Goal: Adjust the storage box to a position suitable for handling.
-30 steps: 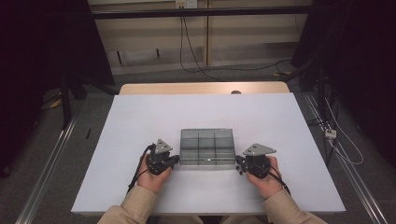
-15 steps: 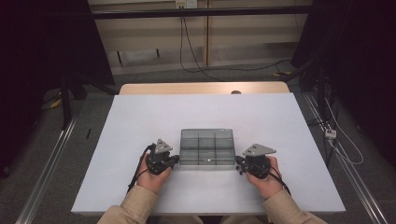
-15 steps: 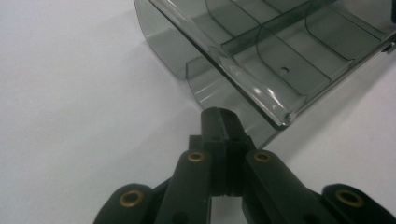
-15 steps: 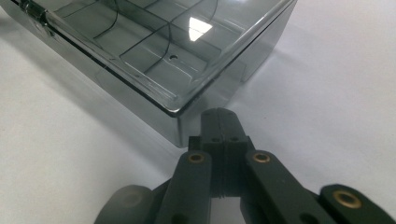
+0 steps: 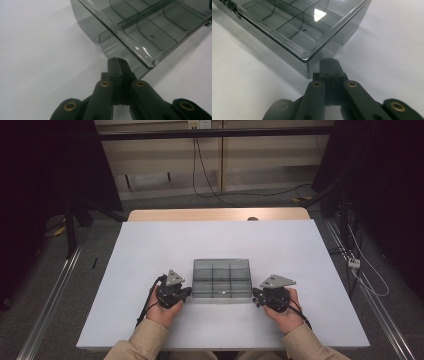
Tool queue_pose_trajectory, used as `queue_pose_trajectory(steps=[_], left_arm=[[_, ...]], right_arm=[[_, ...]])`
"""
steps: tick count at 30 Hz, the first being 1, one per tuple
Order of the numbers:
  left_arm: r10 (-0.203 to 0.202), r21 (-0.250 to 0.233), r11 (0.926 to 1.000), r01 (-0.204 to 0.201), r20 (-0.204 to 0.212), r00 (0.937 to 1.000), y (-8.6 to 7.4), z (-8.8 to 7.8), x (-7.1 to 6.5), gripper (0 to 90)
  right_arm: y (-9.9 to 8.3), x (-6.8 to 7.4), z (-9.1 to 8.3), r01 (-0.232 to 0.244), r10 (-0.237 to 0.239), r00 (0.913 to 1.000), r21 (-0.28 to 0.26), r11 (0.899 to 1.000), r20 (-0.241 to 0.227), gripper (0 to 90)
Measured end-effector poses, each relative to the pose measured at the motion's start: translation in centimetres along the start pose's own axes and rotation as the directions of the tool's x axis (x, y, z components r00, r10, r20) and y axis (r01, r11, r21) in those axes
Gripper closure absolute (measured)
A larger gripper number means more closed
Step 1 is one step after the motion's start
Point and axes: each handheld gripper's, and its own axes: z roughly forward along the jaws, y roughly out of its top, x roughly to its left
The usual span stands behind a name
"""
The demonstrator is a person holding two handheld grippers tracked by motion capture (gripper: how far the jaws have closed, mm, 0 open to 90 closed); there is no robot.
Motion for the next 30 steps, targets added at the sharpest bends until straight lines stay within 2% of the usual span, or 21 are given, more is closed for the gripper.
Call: queue_pose_trajectory(steps=[13,16,19,22,23,24,25,27,28,30], left_arm=[[0.024,-0.002,0.9997,-0.024,0.002,0.9997,-0.2,-0.3,-0.1,90.0],[0.006,-0.004,1.0,-0.006,0.009,0.9999,-0.3,-0.3,-0.2,90.0],[0.028,0.001,0.9996,-0.028,0.011,0.9996,-0.2,-0.4,0.0,90.0],[-0.015,-0.021,0.9997,0.016,0.021,0.9997,-0.2,-0.3,0.1,90.0],[-0.005,-0.017,0.9998,0.005,0.017,0.9998,0.0,-0.5,0.2,90.0],[0.009,-0.017,0.9998,-0.009,0.008,0.9999,0.1,-0.7,0.2,89.3],[0.006,-0.02,0.9998,-0.006,-0.004,1.0,0.2,-0.9,0.2,82.7],[-0.012,-0.027,0.9996,0.012,0.003,0.9999,0.3,-1.1,0.3,80.5],[-0.021,-0.032,0.9993,0.021,-0.005,0.9998,0.3,-1.4,0.4,74.4],[-0.03,-0.047,0.9985,0.03,0.001,0.9995,0.5,-1.8,0.8,70.8]], right_arm=[[0.0,-0.1,0.0,-0.002,0.002,1.0,-0.002,1.0,-0.003,90.0],[-0.1,-0.1,0.0,-0.001,0.001,1.0,-0.002,1.0,-0.003,90.0],[-0.1,-0.1,0.0,-0.006,0.006,0.9999,-0.003,1.0,-0.008,90.0],[0.0,-0.1,0.0,0.008,-0.008,0.9999,-0.002,1.0,-0.008,90.0],[0.1,-0.2,0.0,0.009,-0.009,0.9999,-0.011,1.0,-0.004,90.0],[0.2,-0.3,-0.1,0.002,-0.002,1.0,-0.021,1.0,-0.007,90.0],[0.4,-0.6,-0.4,-0.015,0.014,0.9998,-0.045,0.999,-0.012,87.9],[0.5,-0.7,-0.6,-0.016,0.015,0.9998,-0.057,0.998,-0.011,85.7],[0.9,-0.9,-1.1,-0.021,0.022,0.9997,-0.084,0.996,0.006,82.0],[1.4,-1.1,-1.5,-0.024,0.027,0.9994,-0.104,0.994,0.022,77.1]])
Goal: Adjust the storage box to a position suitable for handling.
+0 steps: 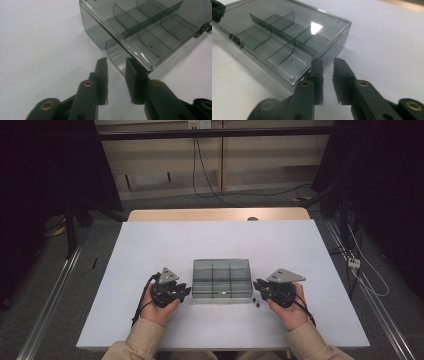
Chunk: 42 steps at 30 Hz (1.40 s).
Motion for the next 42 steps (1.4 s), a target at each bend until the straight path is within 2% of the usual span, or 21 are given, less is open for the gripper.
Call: queue_pose_trajectory(steps=[2,4,6,7,9,13,16,18,20,22,23,24,25,26,27,30,32,35,36,37,42], left_arm=[[-0.029,-0.014,0.9995,0.029,-0.005,0.9996,0.2,-0.3,0.1,62.0],[-0.033,-0.02,0.9993,0.033,-0.008,0.9994,0.3,-0.4,0.2,47.1],[-0.026,-0.029,0.9993,0.025,-0.008,0.9996,0.4,-0.8,0.3,40.1],[-0.029,-0.03,0.9991,0.029,0.001,0.9996,0.5,-0.9,0.3,40.1],[-0.028,-0.023,0.9994,0.028,-0.012,0.9995,0.7,-1.0,0.4,30.7],[-0.049,-0.042,0.9979,0.049,0.015,0.9987,0.7,-1.2,0.6,20.5],[-0.04,-0.053,0.9977,0.042,0.045,0.9982,0.7,-1.5,0.8,12.0],[-0.038,-0.058,0.9975,0.042,0.064,0.9972,0.7,-1.7,1.1,8.8],[-0.045,-0.067,0.9965,0.05,0.076,0.9961,0.7,-1.7,1.2,7.2],[-0.054,-0.071,0.9957,0.059,0.078,0.9955,0.6,-1.8,1.3,7.2],[-0.051,-0.071,0.9959,0.056,0.081,0.9955,0.6,-1.8,1.3,7.1],[-0.046,-0.07,0.9962,0.052,0.08,0.9957,0.6,-1.8,1.4,7.1],[-0.048,-0.074,0.9958,0.054,0.082,0.9955,0.6,-1.8,1.4,7.1],[-0.05,-0.072,0.9958,0.056,0.081,0.9954,0.7,-1.8,1.4,7.1],[-0.053,-0.077,0.9952,0.059,0.081,0.9953,0.7,-1.8,1.5,7.0],[-0.051,-0.079,0.9953,0.057,0.08,0.9955,0.7,-1.8,1.6,7.0],[-0.047,-0.076,0.9957,0.053,0.082,0.9955,0.7,-1.8,1.5,7.0],[-0.043,-0.076,0.9959,0.05,0.085,0.9954,0.6,-1.9,1.5,7.0],[-0.039,-0.075,0.9962,0.046,0.084,0.9957,0.6,-1.9,1.5,7.0],[-0.037,-0.071,0.9966,0.043,0.083,0.9959,0.6,-1.9,1.5,7.0],[-0.042,-0.069,0.9965,0.047,0.082,0.9958,0.3,-2.0,1.9,7.0]], right_arm=[[0.4,-0.1,-0.4,0.003,-0.003,1.0,-0.018,1.0,0.009,72.5],[1.0,-0.2,-0.8,-0.009,0.009,0.9999,-0.049,0.999,0.014,63.6],[1.6,-0.1,-1.2,-0.017,0.016,0.9998,-0.079,0.997,-0.013,54.2],[1.6,-0.1,-1.2,-0.017,0.016,0.9998,-0.079,0.997,-0.013,54.2],[2.1,0.2,-1.3,-0.033,0.028,0.9982,-0.096,0.995,-0.054,45.4],[2.4,0.9,-1.0,-0.072,0.059,0.991,-0.108,0.992,-0.12,31.3],[2.6,1.6,-0.6,-0.076,0.059,0.9848,-0.1,0.992,-0.163,25.2],[2.7,2.2,-0.4,-0.079,0.057,0.9787,-0.104,0.992,-0.197,26.8],[2.9,2.9,-0.3,-0.074,0.049,0.9732,-0.104,0.992,-0.225,33.2],[3.0,3.5,-0.1,-0.062,0.034,0.9655,-0.099,0.993,-0.258,44.2],[2.9,4.1,0.0,-0.038,0.012,0.9564,-0.082,0.996,-0.292,59.9],[2.9,4.4,0.1,-0.022,-0.003,0.9506,-0.076,0.997,-0.31,67.1],[2.8,4.7,0.2,-0.011,-0.012,0.9412,-0.064,0.998,-0.338,72.1],[2.8,4.7,0.2,-0.011,-0.012,0.9412,-0.064,0.998,-0.338,72.1],[2.5,5.3,0.5,0.021,-0.036,0.9281,-0.045,0.999,-0.371,85.5],[2.0,5.8,1.0,0.042,-0.045,0.9219,-0.015,0.999,-0.385,90.0],[1.3,6.0,2.0,0.063,-0.042,0.923,0.041,0.997,-0.382,90.0],[0.9,6.1,2.7,0.074,-0.042,0.9252,0.07,0.995,-0.377,90.0],[0.7,6.1,3.1,0.079,-0.044,0.9315,0.083,0.993,-0.361,90.0],[0.7,6.1,3.1,0.079,-0.044,0.9315,0.083,0.993,-0.361,90.0],[0.9,5.9,3.8,0.09,-0.062,0.9455,0.073,0.993,-0.32,90.0]])
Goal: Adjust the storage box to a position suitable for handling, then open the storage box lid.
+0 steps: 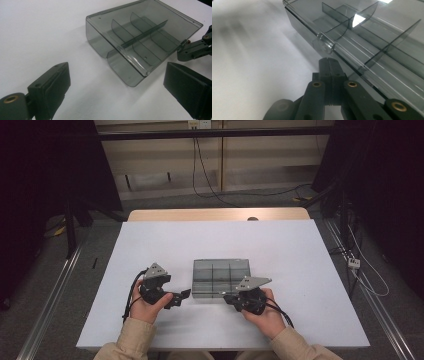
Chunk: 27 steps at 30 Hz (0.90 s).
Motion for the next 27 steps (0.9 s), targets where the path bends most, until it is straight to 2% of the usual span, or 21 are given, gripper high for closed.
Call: queue_pose_trajectory(steps=[4,6,8,11,15,19,23,27], left_arm=[[0.0,0.004,1.0,0.0,-0.009,1.0,0.0,-0.3,0.3,7.0],[-0.003,0.004,1.0,0.003,-0.011,0.9999,-0.1,-0.3,0.5,7.0],[-0.007,0.008,0.9999,0.007,-0.014,0.9999,-0.1,-0.2,0.5,7.0],[0.005,0.014,0.9999,-0.004,-0.013,0.9999,-0.1,0.0,0.5,7.0],[0.014,-0.002,0.9999,-0.014,-0.01,0.9998,0.1,0.7,0.7,7.1],[0.018,-0.014,0.9997,-0.019,-0.025,0.9995,0.6,1.6,1.1,7.3],[-0.018,-0.029,0.9994,0.017,-0.041,0.999,1.1,2.3,1.4,7.8],[-0.006,-0.028,0.9996,0.005,-0.05,0.9987,1.5,2.8,1.3,8.0]], right_arm=[[0.2,0.0,-0.2,0.006,-0.007,0.9998,-0.039,0.999,-0.018,90.0],[1.0,0.2,-1.1,0.015,-0.016,0.9998,-0.097,0.995,-0.008,90.0],[1.3,0.2,-1.3,0.018,-0.018,0.9998,-0.113,0.993,-0.001,90.0],[1.6,0.1,-1.4,0.019,-0.019,0.9998,-0.122,0.992,0.005,90.0],[2.0,0.1,-1.5,0.027,-0.025,0.9995,-0.142,0.989,0.018,90.0],[2.3,0.0,-1.9,0.033,-0.029,0.9992,-0.157,0.987,0.027,90.0],[2.6,0.0,-2.1,0.037,-0.032,0.999,-0.167,0.985,0.031,89.9],[2.6,-0.1,-2.1,0.039,-0.035,0.999,-0.165,0.986,0.029,89.8]])
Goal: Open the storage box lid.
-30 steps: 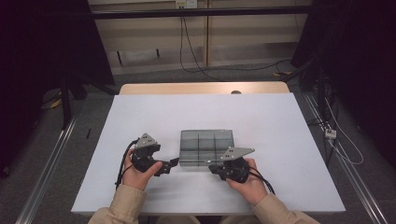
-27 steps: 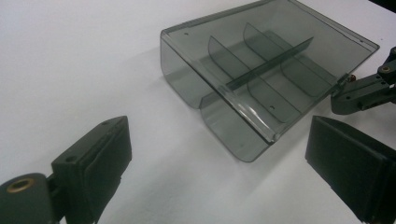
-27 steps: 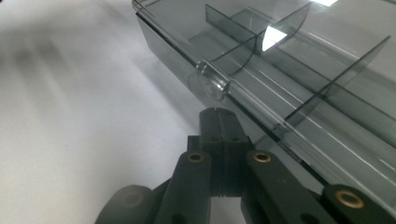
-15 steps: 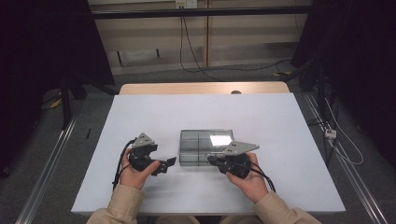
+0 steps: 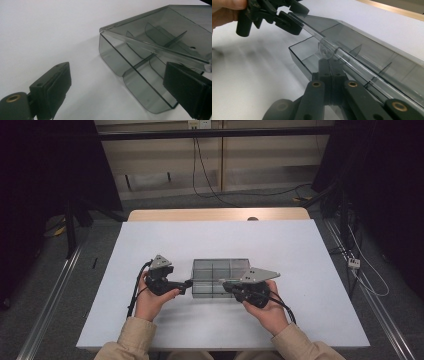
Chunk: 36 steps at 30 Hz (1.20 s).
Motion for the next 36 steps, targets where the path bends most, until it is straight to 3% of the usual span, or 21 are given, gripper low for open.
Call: queue_pose_trajectory(steps=[5,10,15,19,23,24,25,27,28,32,36], left_arm=[[-0.016,-0.013,0.9998,0.016,0.009,0.9998,0.3,1.0,0.0,9.9],[-0.01,-0.018,0.9998,0.011,0.007,0.9999,0.7,1.4,-0.2,10.9],[-0.032,-0.05,0.9982,0.032,0.006,0.9995,1.3,1.6,0.2,13.3],[-0.049,-0.069,0.9964,0.05,0.009,0.9987,1.9,2.0,0.2,13.9],[-0.05,-0.08,0.9955,0.05,0.013,0.9987,2.5,2.1,0.3,14.7],[-0.052,-0.084,0.995,0.053,0.014,0.9985,2.6,2.2,0.3,14.8],[-0.055,-0.079,0.9953,0.056,0.014,0.9984,2.7,2.2,0.4,14.8],[-0.053,-0.081,0.9953,0.054,0.013,0.9985,2.9,2.2,0.4,14.8],[-0.056,-0.082,0.9951,0.057,0.016,0.9983,3.0,2.3,0.5,14.8],[-0.059,-0.08,0.995,0.06,0.016,0.9981,3.2,2.7,0.5,15.4],[-0.057,-0.083,0.9948,0.058,0.021,0.9982,3.5,2.9,0.5,16.7]], right_arm=[[0.1,0.0,-0.1,-0.003,0.003,1.0,-0.01,1.0,0.001,88.6],[0.1,0.1,-0.2,-0.009,0.009,1.0,-0.019,1.0,0.0,82.0],[0.0,0.1,-0.9,-0.007,0.007,0.9998,-0.03,1.0,0.016,62.5],[-0.5,-0.6,-1.6,-0.026,0.029,0.9978,-0.037,0.999,0.06,49.8],[-1.1,-1.8,-2.4,-0.064,0.068,0.991,-0.034,0.997,0.116,40.4],[-1.4,-2.6,-2.8,-0.086,0.092,0.9846,-0.044,0.995,0.149,34.9],[-1.4,-2.6,-2.8,-0.086,0.092,0.9846,-0.044,0.995,0.149,34.9],[-1.8,-3.8,-3.2,-0.11,0.119,0.9732,-0.055,0.992,0.197,32.0],[-1.8,-3.8,-3.2,-0.11,0.119,0.9732,-0.055,0.992,0.197,32.0],[-1.7,-5.5,-3.0,-0.13,0.149,0.9578,-0.092,0.987,0.246,27.9],[-1.0,-6.2,-2.6,-0.13,0.155,0.9546,-0.112,0.985,0.254,28.8]])
